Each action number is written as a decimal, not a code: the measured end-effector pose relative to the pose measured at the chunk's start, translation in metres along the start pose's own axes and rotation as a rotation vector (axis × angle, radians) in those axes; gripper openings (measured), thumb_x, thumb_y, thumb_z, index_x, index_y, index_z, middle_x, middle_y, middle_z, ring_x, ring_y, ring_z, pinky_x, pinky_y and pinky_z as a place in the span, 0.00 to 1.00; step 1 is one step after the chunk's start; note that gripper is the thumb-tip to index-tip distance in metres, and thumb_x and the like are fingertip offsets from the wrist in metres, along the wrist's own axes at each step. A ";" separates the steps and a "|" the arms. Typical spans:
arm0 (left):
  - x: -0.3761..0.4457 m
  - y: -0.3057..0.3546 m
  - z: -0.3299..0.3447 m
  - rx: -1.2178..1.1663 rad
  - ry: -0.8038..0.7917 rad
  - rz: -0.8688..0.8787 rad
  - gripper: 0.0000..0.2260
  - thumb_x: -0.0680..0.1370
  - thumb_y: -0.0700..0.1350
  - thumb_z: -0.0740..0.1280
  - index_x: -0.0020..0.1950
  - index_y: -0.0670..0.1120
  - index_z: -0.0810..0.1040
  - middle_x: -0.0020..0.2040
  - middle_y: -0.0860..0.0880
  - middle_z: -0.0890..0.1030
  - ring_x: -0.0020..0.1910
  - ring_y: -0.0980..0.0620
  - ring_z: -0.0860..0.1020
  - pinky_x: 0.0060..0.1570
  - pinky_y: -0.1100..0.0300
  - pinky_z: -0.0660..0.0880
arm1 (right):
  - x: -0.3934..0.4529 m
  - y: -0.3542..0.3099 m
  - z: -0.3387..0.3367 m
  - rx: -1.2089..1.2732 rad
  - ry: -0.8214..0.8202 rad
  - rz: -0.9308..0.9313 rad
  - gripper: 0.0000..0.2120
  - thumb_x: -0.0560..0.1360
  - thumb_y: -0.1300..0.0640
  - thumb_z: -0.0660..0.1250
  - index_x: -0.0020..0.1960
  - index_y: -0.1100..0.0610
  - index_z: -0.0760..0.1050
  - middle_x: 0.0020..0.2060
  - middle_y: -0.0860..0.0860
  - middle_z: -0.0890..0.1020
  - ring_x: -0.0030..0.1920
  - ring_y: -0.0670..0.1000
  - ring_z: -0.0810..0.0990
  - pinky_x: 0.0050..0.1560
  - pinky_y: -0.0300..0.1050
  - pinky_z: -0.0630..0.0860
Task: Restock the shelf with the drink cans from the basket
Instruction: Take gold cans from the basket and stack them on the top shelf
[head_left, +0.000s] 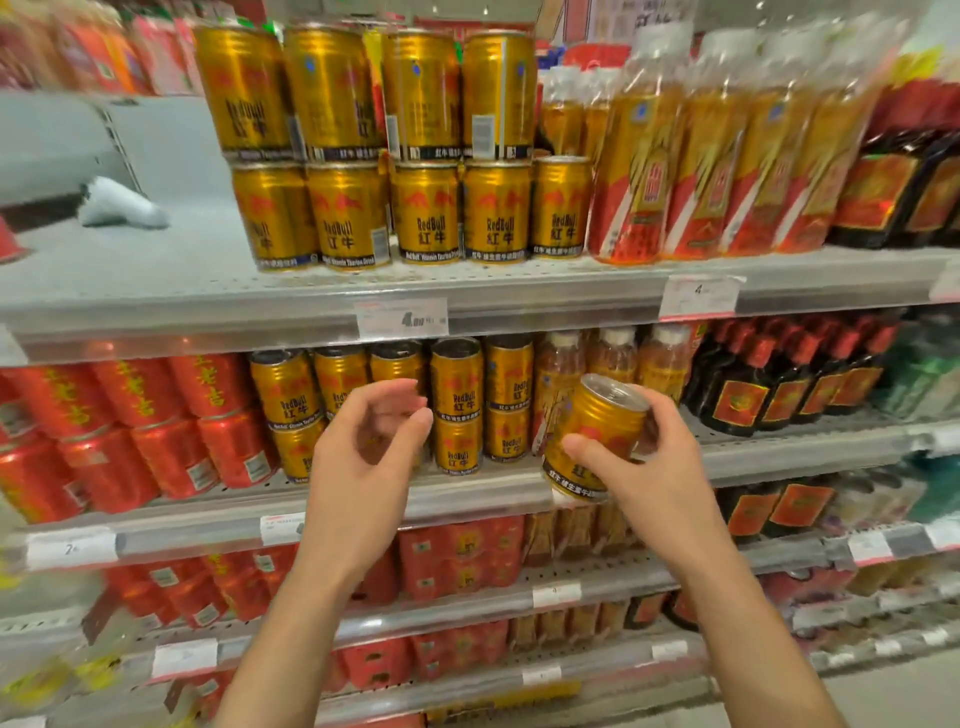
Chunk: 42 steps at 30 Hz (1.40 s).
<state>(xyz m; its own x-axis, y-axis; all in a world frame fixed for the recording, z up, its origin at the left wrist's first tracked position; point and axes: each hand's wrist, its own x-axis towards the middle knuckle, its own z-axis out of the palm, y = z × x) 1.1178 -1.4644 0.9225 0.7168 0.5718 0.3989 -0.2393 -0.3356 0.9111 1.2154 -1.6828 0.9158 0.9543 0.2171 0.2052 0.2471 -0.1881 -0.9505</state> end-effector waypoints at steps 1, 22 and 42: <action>0.006 0.009 -0.001 0.001 0.001 0.032 0.08 0.79 0.43 0.71 0.58 0.52 0.81 0.51 0.53 0.85 0.51 0.53 0.83 0.53 0.56 0.80 | 0.004 -0.010 0.000 0.004 0.001 -0.022 0.31 0.68 0.45 0.80 0.67 0.40 0.70 0.56 0.40 0.81 0.55 0.40 0.81 0.56 0.46 0.78; 0.181 0.185 0.027 0.828 -0.072 0.732 0.19 0.79 0.49 0.69 0.69 0.50 0.75 0.66 0.49 0.75 0.67 0.51 0.71 0.68 0.54 0.70 | 0.132 -0.200 -0.052 -0.318 -0.072 -0.541 0.38 0.70 0.46 0.79 0.73 0.46 0.65 0.58 0.44 0.76 0.55 0.44 0.79 0.55 0.43 0.79; 0.231 0.188 0.057 0.998 -0.216 0.623 0.28 0.76 0.55 0.72 0.75 0.51 0.72 0.71 0.50 0.76 0.71 0.48 0.70 0.71 0.43 0.68 | 0.230 -0.256 -0.052 -0.969 -0.180 -0.785 0.34 0.69 0.34 0.74 0.68 0.51 0.76 0.59 0.48 0.80 0.62 0.52 0.75 0.69 0.59 0.68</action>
<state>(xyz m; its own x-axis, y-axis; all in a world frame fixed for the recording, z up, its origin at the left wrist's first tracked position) 1.2759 -1.4384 1.1799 0.7759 -0.0010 0.6308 -0.0390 -0.9982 0.0463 1.3807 -1.6344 1.2181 0.4776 0.7017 0.5287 0.8304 -0.5571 -0.0107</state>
